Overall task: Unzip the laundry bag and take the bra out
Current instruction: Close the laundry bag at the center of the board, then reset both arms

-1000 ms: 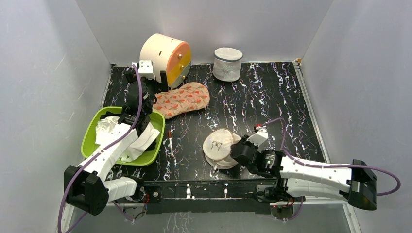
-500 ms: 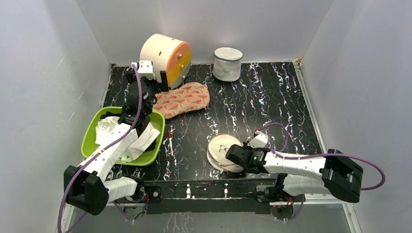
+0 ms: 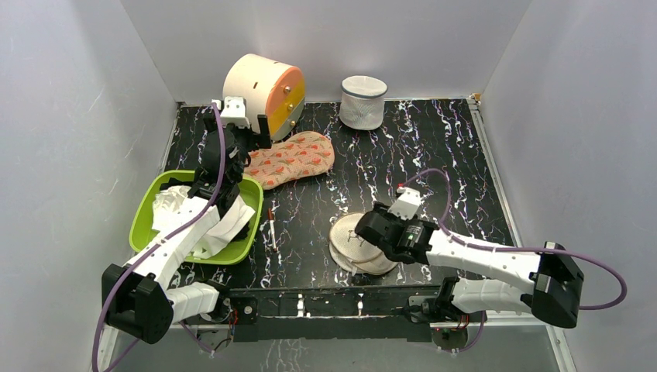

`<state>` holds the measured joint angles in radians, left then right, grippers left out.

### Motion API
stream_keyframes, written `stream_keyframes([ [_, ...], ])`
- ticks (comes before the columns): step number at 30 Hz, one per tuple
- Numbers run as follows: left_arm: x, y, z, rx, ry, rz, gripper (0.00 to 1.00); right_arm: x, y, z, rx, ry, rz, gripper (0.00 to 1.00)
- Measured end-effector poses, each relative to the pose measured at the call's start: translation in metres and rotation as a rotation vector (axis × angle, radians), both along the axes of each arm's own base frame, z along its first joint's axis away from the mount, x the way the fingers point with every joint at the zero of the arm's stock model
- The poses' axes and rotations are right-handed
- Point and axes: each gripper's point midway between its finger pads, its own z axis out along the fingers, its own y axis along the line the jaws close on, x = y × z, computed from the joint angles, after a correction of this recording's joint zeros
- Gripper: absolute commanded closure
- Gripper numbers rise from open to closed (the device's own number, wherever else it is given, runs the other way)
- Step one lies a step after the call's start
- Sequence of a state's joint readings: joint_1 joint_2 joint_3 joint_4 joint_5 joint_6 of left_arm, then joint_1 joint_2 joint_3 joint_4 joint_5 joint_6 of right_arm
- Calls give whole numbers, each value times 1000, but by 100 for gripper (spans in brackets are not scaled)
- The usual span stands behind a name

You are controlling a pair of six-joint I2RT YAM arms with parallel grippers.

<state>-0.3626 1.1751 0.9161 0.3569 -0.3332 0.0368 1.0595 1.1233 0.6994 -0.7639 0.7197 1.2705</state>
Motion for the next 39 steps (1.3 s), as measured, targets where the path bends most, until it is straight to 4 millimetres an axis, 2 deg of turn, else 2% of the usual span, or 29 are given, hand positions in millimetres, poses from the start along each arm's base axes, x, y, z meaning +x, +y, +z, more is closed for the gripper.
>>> stream_keyframes([
  [4,0,-6,-3,-21,11,-26,2,12,6,30,-22,-52,42,23],
  [7,5,-12,-12,-30,37,-43,2,20,1,42,-61,-74,78,13],
  [9,7,-20,-24,-26,74,-62,2,31,-6,46,-89,-74,93,2],
  [13,9,-55,-51,12,158,-143,2,67,-30,60,-101,-75,88,2],
  [17,5,-95,-75,31,250,-257,2,119,-78,85,-34,-86,32,2],
  [19,3,-103,-79,13,287,-286,2,142,-109,101,15,-103,5,2],
  [21,3,-105,-73,-22,311,-295,2,159,-139,120,38,-135,-23,2],
  [22,3,-104,-65,-47,312,-295,2,164,-146,129,44,-156,-23,2],
  [24,4,-100,-40,-107,305,-296,2,169,-144,155,58,-218,28,2],
  [26,3,-91,-9,-152,277,-287,2,169,-135,181,65,-286,85,2],
  [28,-3,-80,34,-184,223,-278,2,164,-128,210,61,-361,137,2],
  [32,-34,-60,117,-210,88,-276,2,143,-128,273,16,-529,182,2],
  [34,-53,-48,145,-213,30,-264,2,133,-130,303,-10,-606,187,2],
  [37,-76,-26,170,-189,-26,-217,2,121,-136,340,-51,-697,174,2],
  [39,-82,-11,178,-163,-38,-163,2,118,-139,351,-68,-722,164,2],
])
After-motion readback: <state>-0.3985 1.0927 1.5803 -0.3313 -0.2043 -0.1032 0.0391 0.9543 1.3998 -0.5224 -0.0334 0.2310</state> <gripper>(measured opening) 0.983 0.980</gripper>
